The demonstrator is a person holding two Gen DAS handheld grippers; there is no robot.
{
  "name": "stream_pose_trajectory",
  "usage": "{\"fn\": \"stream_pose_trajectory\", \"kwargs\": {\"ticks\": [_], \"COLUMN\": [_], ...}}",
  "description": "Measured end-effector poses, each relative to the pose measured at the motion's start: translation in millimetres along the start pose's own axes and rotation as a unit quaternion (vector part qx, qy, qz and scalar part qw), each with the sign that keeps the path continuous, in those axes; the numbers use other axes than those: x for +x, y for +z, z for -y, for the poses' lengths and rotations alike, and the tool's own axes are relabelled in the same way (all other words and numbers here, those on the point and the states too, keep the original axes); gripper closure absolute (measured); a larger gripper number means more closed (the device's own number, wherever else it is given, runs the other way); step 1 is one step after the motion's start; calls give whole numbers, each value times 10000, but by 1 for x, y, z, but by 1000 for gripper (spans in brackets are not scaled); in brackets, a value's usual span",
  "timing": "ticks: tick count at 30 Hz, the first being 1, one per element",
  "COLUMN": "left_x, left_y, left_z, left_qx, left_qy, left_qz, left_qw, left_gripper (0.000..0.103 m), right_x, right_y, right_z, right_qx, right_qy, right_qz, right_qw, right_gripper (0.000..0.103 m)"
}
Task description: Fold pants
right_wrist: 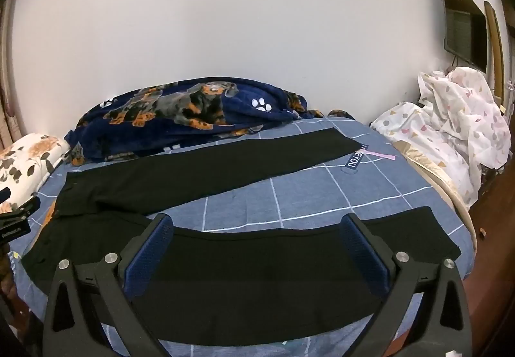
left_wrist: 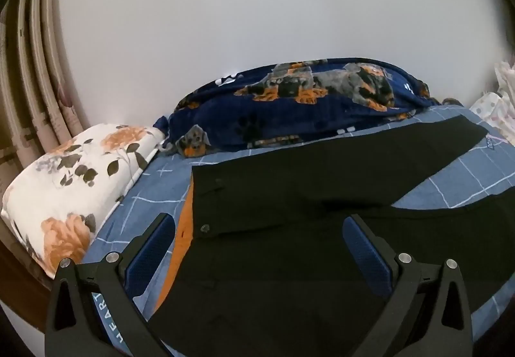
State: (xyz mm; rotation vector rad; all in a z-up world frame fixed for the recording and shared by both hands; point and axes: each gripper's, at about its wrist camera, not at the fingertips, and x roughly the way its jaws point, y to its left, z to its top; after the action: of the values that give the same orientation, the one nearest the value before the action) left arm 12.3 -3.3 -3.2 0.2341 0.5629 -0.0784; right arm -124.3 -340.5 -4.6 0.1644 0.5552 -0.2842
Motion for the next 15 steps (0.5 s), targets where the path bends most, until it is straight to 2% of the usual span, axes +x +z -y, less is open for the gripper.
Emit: {"fn": "stream_pose_trajectory", "kwargs": {"ticks": [15], "left_x": [17], "left_y": [-1], "left_z": [-8], "left_qx": [-11], "left_qy": [51], "left_qz": [-165], "left_qw": [9998], "left_gripper": [0], "right_x": [8], "right_y": [-2], "right_z": [-3], "right_qx": [2], "right_qy": [182], "right_qz": [-153], "right_qw": [9997], "right_gripper": [0]}}
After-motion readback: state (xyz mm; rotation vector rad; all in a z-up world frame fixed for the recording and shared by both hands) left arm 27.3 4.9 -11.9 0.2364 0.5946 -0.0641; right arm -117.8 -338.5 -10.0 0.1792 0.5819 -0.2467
